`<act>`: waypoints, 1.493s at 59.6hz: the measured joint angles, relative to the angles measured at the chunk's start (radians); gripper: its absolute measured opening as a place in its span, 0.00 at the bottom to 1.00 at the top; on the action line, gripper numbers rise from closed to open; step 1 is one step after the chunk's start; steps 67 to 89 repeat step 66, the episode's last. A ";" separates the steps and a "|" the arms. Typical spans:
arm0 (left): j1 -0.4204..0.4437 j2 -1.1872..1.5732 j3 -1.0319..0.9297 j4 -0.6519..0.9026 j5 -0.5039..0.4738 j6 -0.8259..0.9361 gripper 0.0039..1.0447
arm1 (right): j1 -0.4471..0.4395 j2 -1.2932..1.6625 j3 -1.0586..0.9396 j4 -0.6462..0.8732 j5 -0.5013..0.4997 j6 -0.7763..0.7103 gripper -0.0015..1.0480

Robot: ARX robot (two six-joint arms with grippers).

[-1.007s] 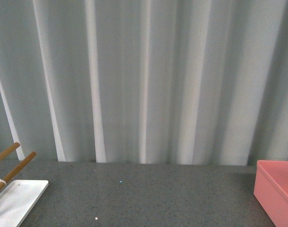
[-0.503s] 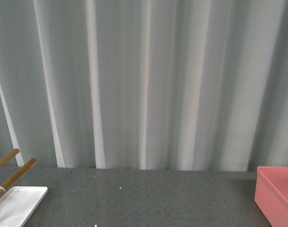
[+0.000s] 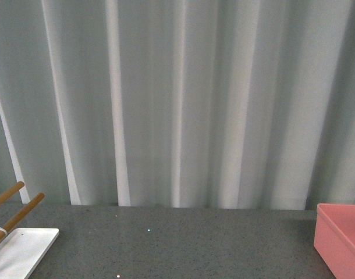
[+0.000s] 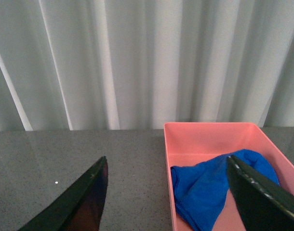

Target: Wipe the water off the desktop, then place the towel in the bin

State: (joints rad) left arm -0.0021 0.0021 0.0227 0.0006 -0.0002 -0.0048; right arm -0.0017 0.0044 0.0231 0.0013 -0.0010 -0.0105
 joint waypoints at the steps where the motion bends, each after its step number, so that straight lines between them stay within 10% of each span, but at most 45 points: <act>1: 0.000 0.000 0.000 0.000 0.000 0.000 0.94 | 0.000 0.000 0.000 0.000 0.000 0.000 0.78; 8: 0.000 0.000 0.000 0.000 0.000 0.000 0.94 | 0.000 0.000 0.000 0.000 0.000 0.002 0.95; 89: 0.000 0.000 0.000 0.000 0.000 0.000 0.94 | 0.000 0.000 0.000 0.000 0.000 0.001 0.93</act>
